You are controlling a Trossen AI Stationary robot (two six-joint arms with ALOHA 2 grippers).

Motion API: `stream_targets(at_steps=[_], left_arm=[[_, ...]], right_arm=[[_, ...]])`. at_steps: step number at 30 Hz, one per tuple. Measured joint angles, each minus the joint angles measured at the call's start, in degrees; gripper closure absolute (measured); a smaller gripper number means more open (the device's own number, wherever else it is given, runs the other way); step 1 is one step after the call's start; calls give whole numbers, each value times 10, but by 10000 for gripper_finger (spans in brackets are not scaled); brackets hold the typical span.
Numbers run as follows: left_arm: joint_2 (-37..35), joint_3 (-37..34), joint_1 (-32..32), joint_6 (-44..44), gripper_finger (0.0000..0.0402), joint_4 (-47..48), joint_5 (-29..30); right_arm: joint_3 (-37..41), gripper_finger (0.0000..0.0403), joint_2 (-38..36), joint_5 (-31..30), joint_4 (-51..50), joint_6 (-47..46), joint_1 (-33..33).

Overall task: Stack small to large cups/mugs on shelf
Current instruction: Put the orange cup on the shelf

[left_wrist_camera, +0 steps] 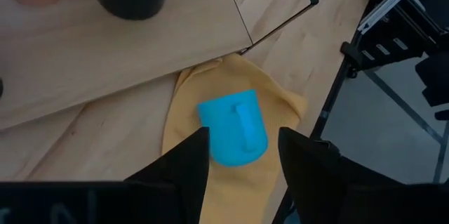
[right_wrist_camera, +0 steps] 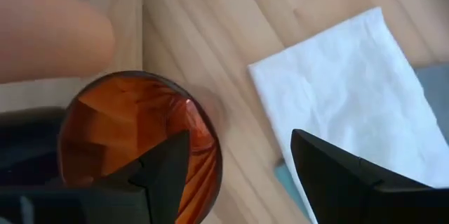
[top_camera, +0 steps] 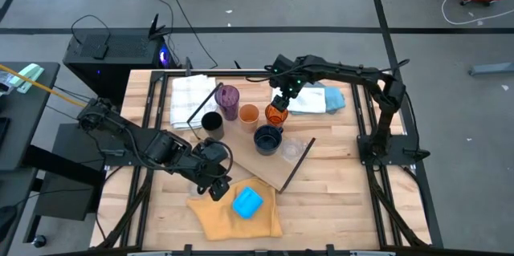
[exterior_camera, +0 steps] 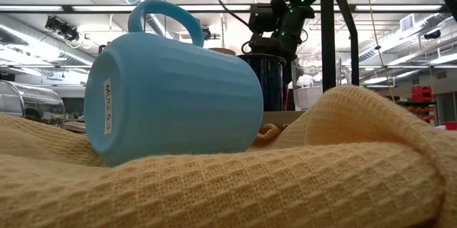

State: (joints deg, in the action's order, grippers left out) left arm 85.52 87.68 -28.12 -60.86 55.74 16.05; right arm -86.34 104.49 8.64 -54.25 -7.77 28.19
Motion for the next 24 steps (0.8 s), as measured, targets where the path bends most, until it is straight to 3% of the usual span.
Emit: stream_targets(at_steps=[24], left_arm=[[0, 0, 0, 6, 229, 3, 9]], right_arm=[[15, 157, 1, 2, 4, -17, -21]])
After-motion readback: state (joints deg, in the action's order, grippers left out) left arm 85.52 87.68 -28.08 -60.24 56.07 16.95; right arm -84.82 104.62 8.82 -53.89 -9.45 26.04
